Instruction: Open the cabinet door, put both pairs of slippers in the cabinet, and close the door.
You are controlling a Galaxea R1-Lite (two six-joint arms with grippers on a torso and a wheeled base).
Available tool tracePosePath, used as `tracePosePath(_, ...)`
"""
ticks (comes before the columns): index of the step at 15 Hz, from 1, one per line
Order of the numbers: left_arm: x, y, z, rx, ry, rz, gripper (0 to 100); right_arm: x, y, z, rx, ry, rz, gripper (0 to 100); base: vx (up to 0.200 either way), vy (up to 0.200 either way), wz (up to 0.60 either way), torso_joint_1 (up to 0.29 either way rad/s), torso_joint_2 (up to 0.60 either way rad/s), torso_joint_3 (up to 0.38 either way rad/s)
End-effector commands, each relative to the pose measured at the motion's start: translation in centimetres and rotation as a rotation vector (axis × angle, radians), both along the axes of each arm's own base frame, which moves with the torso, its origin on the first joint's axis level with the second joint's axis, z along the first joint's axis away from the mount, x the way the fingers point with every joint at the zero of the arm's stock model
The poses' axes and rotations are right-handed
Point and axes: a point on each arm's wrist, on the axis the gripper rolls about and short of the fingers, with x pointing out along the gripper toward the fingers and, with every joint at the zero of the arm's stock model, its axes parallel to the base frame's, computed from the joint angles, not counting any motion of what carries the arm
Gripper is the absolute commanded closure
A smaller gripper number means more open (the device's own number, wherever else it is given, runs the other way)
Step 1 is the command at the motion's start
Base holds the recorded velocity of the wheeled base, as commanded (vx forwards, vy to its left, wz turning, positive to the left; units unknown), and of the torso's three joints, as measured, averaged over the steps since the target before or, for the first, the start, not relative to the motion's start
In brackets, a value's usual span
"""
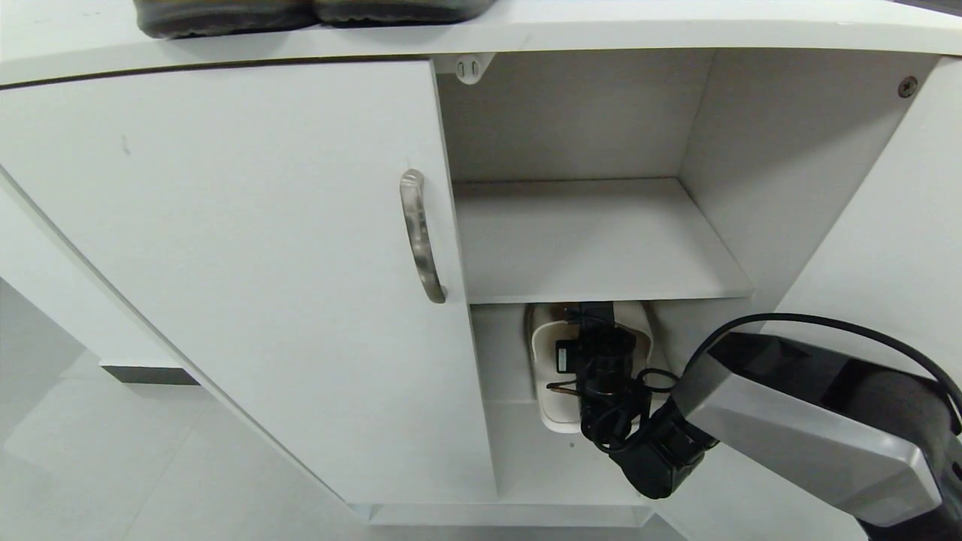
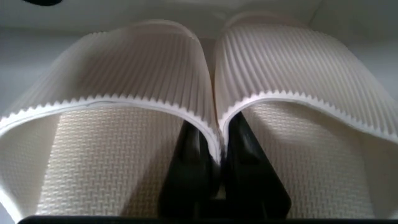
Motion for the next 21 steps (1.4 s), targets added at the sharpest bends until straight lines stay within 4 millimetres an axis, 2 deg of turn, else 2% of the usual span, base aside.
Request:
tracePosePath(1, 0.0, 0.0, 0.0, 0.000, 0.001, 0.001, 100, 0.3, 0.0, -0.9, -0.008, 0.011, 0.003, 100, 0.000, 0.000, 0.00, 0.000, 0.00, 0.000)
tracePosePath(3, 0.0, 0.0, 0.0, 0.000, 0.001, 0.000, 100, 0.4, 0.0, -1.4, -0.016, 0.019, 0.005, 100, 0.000, 0.000, 0.00, 0.000, 0.00, 0.000)
tracePosePath(4, 0.0, 0.0, 0.0, 0.000, 0.001, 0.001, 100, 0.4, 0.1, -1.5, -0.016, 0.020, 0.006, 0, 0.000, 0.000, 0.00, 0.000, 0.00, 0.000)
tracePosePath(8, 0.0, 0.0, 0.0, 0.000, 0.001, 0.000, 100, 0.0, 0.0, -1.2, -0.010, 0.013, 0.009, 0, 0.000, 0.000, 0.00, 0.000, 0.00, 0.000)
tracePosePath(10, 0.0, 0.0, 0.0, 0.000, 0.001, 0.001, 100, -3.1, -0.5, -0.4, -0.027, 0.026, 0.080, 0, 0.000, 0.000, 0.00, 0.000, 0.00, 0.000)
tracePosePath(12, 0.0, 0.0, 0.0, 0.000, 0.001, 0.001, 100, -7.0, -2.6, 0.6, -0.044, 0.053, 0.200, 0, 0.000, 0.000, 0.00, 0.000, 0.00, 0.000)
tracePosePath(13, 0.0, 0.0, 0.0, 0.000, 0.001, 0.000, 100, -8.2, -3.5, 0.9, -0.041, 0.053, 0.238, 0, -0.200, 0.000, 0.00, 0.002, 0.00, -0.002)
tracePosePath(15, 0.0, 0.0, 0.0, 0.000, 0.001, 0.000, 100, -9.0, -4.2, 1.5, -0.021, 0.028, 0.282, 0, -0.200, 0.000, 0.00, 0.007, 0.01, 0.000)
tracePosePath(21, 0.0, 0.0, 0.0, 0.000, 0.001, 0.000, 100, -10.5, -4.4, 2.6, -0.001, 0.014, 0.377, 0, -0.200, 0.000, 0.00, 0.001, 0.00, 0.001)
